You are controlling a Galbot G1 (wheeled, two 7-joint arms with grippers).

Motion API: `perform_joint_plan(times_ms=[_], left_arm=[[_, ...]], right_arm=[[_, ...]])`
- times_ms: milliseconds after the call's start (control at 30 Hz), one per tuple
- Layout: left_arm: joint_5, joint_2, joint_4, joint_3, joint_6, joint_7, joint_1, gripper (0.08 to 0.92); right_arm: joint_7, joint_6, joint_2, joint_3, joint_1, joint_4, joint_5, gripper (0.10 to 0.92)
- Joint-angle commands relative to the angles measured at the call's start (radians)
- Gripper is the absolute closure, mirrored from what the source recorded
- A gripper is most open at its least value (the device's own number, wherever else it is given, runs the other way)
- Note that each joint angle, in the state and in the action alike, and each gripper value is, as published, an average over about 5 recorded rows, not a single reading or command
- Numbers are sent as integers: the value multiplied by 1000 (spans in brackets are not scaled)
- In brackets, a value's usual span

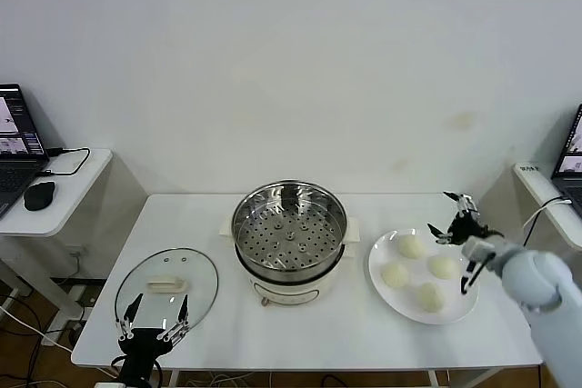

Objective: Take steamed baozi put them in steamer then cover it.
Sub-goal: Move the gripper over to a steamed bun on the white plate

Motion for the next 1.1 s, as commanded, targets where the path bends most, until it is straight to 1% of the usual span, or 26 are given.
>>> perform_joint_plan(times_ms=[33, 133, 233, 500, 700, 867, 1100], left_arm=[[16, 0, -8, -4, 6, 2, 0, 177], [15, 4, -14, -8, 6, 0, 1, 177], [12, 9, -16, -13, 5, -2, -1, 177], [10, 16, -11, -12, 2, -4, -12, 177], [6, 20, -9, -19, -3, -4, -19, 177], [6, 21, -9, -28, -4, -3, -20, 177], [5, 13, -20, -43, -4, -4, -13, 177]], right_arm=[[-221, -25, -152, -350, 385, -161, 79, 202], [-303, -19, -138, -532, 535, -219, 104, 203], [-371, -19, -111, -649, 633, -261, 127, 203], [-476, -19, -46, -761, 694, -358, 90, 203], [-467, -19, 8, -775, 654, -391, 89, 202], [-443, -19, 87, -757, 623, -408, 102, 203], [-438, -19, 159, -751, 599, -456, 36, 203]])
